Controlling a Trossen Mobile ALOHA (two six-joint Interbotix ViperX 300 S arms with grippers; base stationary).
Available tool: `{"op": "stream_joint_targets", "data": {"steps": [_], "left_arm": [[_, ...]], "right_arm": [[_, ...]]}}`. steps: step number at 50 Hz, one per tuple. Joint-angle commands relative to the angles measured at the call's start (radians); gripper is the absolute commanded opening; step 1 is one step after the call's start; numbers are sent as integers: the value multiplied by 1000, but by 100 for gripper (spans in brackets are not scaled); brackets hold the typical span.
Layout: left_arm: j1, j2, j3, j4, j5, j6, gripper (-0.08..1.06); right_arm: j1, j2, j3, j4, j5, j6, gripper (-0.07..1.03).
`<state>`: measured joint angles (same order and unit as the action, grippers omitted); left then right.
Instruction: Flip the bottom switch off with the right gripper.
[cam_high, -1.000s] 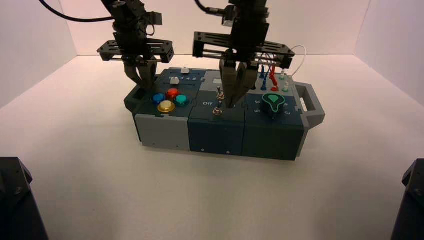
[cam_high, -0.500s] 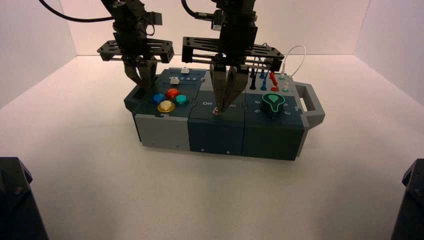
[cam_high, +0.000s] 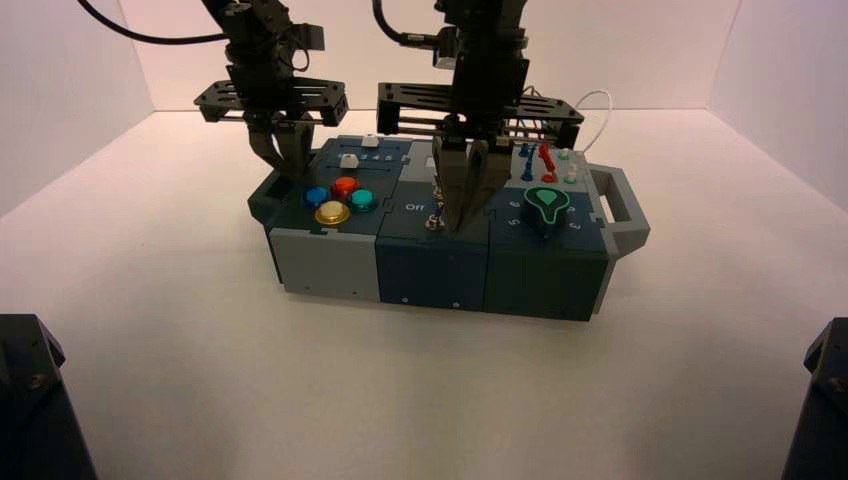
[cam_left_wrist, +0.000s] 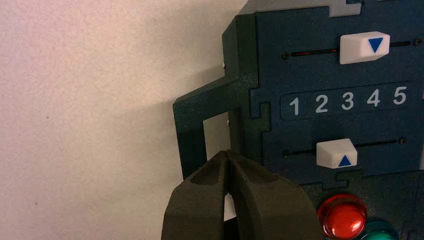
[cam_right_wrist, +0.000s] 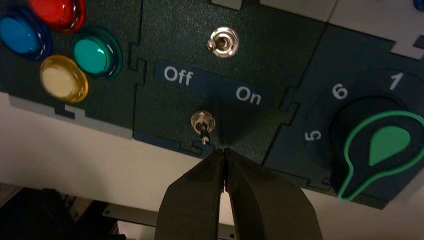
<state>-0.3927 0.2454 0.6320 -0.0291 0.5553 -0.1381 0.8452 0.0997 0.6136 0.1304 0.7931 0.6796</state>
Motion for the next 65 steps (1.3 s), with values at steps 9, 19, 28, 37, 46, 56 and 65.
{"op": "stream_joint_targets", "data": {"steps": [9, 19, 28, 37, 46, 56, 65], "left_arm": [[18, 46, 18, 17, -11, 12, -3], [18, 48, 21, 17, -9, 12, -3], [18, 46, 21, 17, -9, 12, -3], [18, 46, 23, 17, -11, 12, -3], [18, 46, 23, 17, -11, 12, -3], [18, 46, 23, 17, -9, 12, -3], [18, 46, 23, 17, -11, 12, -3]], "right_arm": [[-2, -31, -12, -20, -8, 14, -2], [-6, -21, -23, -40, -9, 14, -2], [-11, -20, -28, -51, -9, 14, -2], [-11, -14, -32, -55, -14, 14, -2], [-11, 5, -44, -58, -18, 14, -2], [-11, 15, -57, -64, -21, 14, -2], [-11, 18, -67, -66, -21, 14, -2]]}}
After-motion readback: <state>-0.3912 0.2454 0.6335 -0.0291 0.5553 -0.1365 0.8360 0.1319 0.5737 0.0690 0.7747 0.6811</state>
